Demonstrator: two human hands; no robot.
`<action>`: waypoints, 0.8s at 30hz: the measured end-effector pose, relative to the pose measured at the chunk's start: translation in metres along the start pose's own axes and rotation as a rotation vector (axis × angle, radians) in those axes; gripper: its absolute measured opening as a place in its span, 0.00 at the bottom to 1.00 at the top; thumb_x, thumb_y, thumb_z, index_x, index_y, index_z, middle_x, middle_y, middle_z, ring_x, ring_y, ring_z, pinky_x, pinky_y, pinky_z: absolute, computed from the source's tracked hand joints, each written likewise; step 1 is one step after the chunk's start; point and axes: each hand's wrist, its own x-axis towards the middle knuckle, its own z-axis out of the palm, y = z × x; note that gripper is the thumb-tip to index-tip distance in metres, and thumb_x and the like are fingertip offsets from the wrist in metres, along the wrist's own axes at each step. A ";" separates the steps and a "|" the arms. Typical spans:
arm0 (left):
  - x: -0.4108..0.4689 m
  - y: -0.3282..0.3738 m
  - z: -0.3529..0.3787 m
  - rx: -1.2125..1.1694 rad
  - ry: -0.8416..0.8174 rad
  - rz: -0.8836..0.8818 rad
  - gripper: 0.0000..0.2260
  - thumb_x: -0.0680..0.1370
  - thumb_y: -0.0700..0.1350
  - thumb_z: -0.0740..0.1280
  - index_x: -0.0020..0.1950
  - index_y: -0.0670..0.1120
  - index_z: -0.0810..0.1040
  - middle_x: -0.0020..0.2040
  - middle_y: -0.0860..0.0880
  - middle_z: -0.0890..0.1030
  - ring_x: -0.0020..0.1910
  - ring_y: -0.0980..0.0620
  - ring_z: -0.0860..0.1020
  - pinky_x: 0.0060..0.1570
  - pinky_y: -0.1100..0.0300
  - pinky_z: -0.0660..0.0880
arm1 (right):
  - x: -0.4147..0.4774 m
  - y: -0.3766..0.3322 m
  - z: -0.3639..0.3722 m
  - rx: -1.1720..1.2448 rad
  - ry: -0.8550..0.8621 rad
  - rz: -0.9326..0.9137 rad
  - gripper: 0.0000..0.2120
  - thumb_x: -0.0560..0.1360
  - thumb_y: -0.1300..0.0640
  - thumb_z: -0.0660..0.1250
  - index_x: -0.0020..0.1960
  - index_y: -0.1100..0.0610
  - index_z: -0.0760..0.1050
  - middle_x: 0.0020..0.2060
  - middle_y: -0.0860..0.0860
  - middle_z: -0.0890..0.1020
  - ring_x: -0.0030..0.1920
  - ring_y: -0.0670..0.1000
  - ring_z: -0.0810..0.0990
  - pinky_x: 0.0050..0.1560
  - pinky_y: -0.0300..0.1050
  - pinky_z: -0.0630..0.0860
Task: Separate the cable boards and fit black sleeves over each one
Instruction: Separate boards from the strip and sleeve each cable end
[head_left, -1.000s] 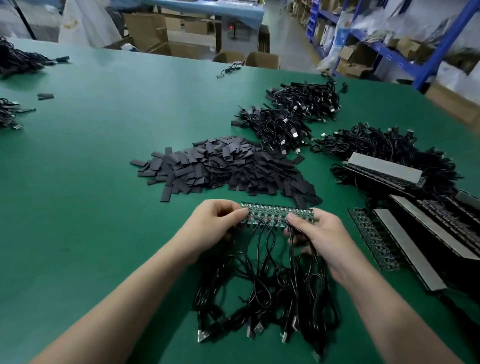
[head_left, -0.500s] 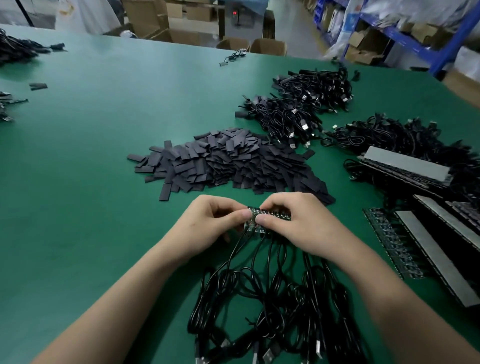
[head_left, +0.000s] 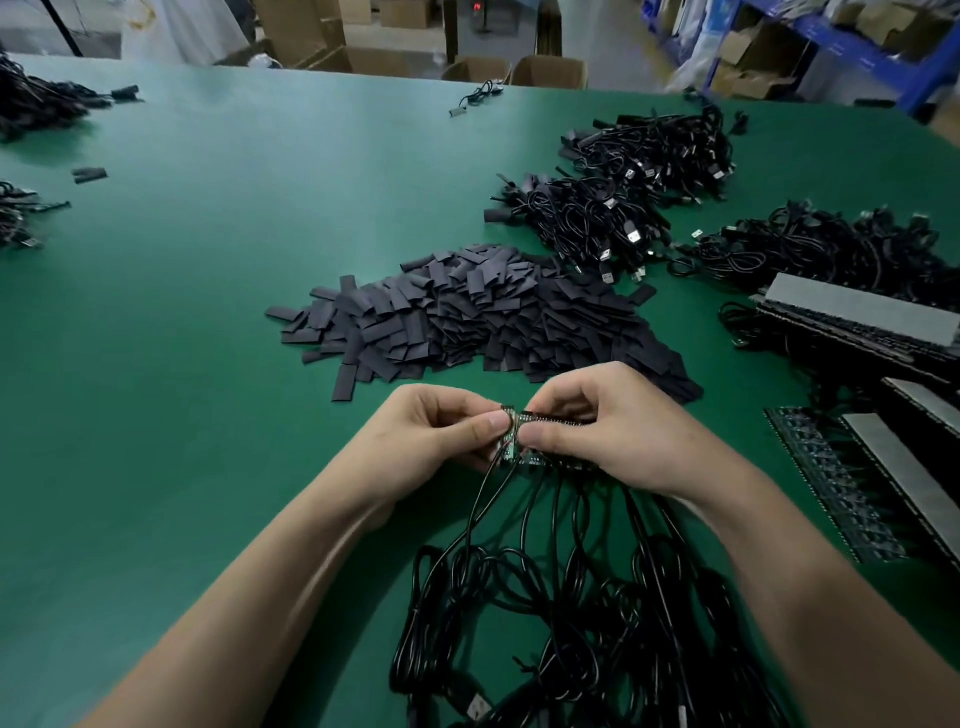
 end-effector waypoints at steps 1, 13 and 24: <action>0.000 0.000 -0.001 0.001 0.019 0.002 0.08 0.72 0.48 0.74 0.46 0.45 0.88 0.42 0.42 0.86 0.39 0.51 0.82 0.41 0.64 0.78 | 0.000 0.001 0.001 -0.016 0.012 0.014 0.02 0.75 0.50 0.77 0.44 0.47 0.85 0.40 0.42 0.87 0.42 0.42 0.85 0.49 0.46 0.80; -0.001 0.035 0.007 0.098 -0.004 0.287 0.05 0.77 0.48 0.73 0.46 0.48 0.87 0.41 0.49 0.85 0.43 0.53 0.81 0.47 0.63 0.77 | -0.026 -0.013 0.015 0.370 0.093 -0.159 0.06 0.81 0.55 0.70 0.53 0.50 0.85 0.47 0.47 0.88 0.51 0.46 0.86 0.55 0.38 0.79; 0.077 0.016 0.029 0.947 0.400 0.406 0.09 0.80 0.46 0.71 0.59 0.54 0.84 0.50 0.56 0.79 0.46 0.56 0.77 0.48 0.60 0.73 | -0.058 -0.062 -0.034 0.899 0.230 -0.318 0.09 0.77 0.51 0.66 0.45 0.51 0.84 0.34 0.50 0.81 0.34 0.49 0.80 0.35 0.42 0.80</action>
